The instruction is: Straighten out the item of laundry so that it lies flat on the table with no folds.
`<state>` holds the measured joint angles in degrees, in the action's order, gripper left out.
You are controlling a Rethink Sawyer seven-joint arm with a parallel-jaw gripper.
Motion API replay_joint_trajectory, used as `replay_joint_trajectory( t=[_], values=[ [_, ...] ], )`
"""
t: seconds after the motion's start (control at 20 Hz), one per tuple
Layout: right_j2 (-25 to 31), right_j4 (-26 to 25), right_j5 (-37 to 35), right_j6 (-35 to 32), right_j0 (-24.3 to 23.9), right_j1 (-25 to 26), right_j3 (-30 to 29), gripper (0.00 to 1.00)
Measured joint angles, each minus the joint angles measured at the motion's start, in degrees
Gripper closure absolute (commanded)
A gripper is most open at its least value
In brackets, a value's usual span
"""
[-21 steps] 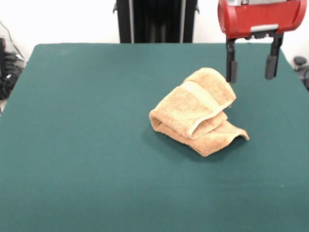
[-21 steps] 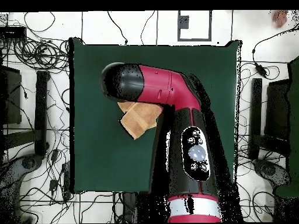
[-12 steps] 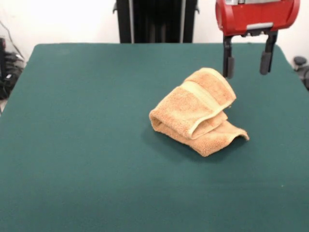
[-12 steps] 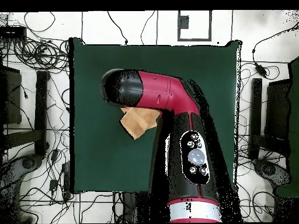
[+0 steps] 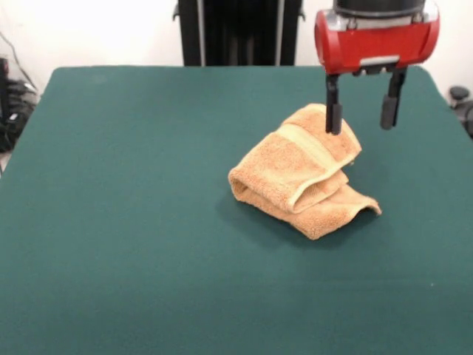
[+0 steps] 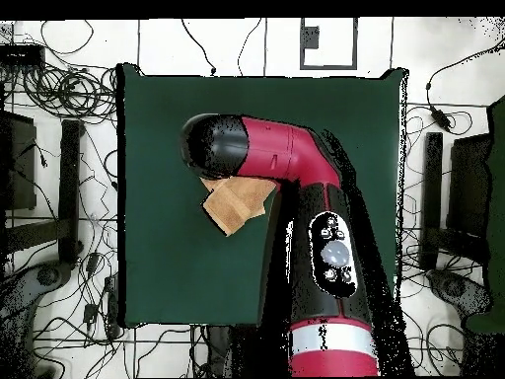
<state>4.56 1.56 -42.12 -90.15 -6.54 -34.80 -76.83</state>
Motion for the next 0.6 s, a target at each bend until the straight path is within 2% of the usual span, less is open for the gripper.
replay_joint_trajectory(
  t=[0.6],
  values=[
    [0.5,-5.3,-7.4,0.0,-0.5,7.8,7.6,0.00]
  ],
)
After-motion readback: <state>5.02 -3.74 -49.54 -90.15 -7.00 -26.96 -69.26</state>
